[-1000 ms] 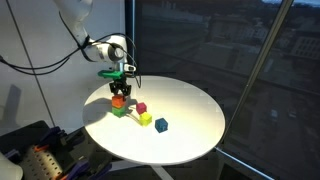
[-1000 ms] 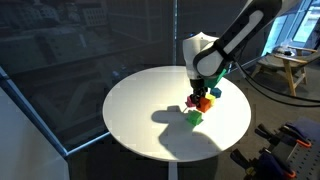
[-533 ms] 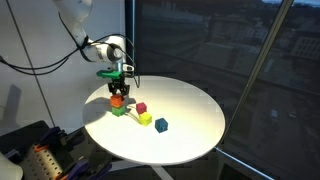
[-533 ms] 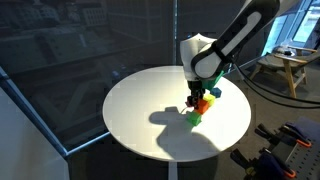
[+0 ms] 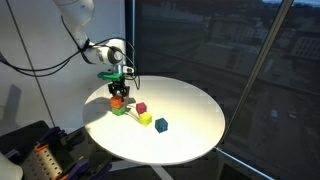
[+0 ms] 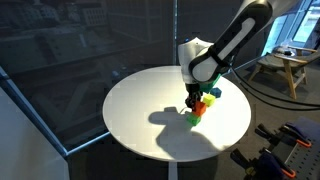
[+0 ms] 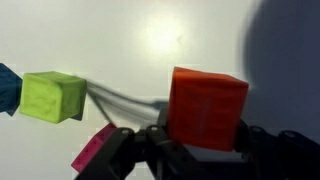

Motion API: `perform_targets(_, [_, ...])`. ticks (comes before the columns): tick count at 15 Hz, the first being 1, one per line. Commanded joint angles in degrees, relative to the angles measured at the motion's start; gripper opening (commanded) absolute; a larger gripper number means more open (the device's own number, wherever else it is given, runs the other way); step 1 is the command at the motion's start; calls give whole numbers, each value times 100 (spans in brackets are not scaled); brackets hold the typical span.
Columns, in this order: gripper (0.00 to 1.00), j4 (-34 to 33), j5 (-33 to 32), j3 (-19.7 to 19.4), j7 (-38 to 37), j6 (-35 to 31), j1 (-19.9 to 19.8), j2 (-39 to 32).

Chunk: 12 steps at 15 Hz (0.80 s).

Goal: Put the orange block on top of the green block

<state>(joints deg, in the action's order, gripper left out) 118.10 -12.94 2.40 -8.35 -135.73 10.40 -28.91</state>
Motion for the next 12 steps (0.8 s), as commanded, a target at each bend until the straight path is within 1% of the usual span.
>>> perform_targets(1, [31,-179,53,4,90,-40,3,-127])
perform_targets(2, [31,-188,48,0,87,-48,9,-138])
perform_targets(3, [38,-198,44,-2,90,-53,12,-153])
perform_targets(4, [81,-200,52,0,94,-55,9,-159])
perform_targets(6, [81,-214,58,0,98,-42,7,-173])
perform_targets(7, [87,-213,56,-2,99,-37,8,-176])
perform_targets(8, [95,-208,55,-2,97,-29,9,-172])
perform_targets(9, [100,-199,53,-4,94,-12,12,-162])
perform_targets(12, [100,-153,48,-9,68,71,29,-73])
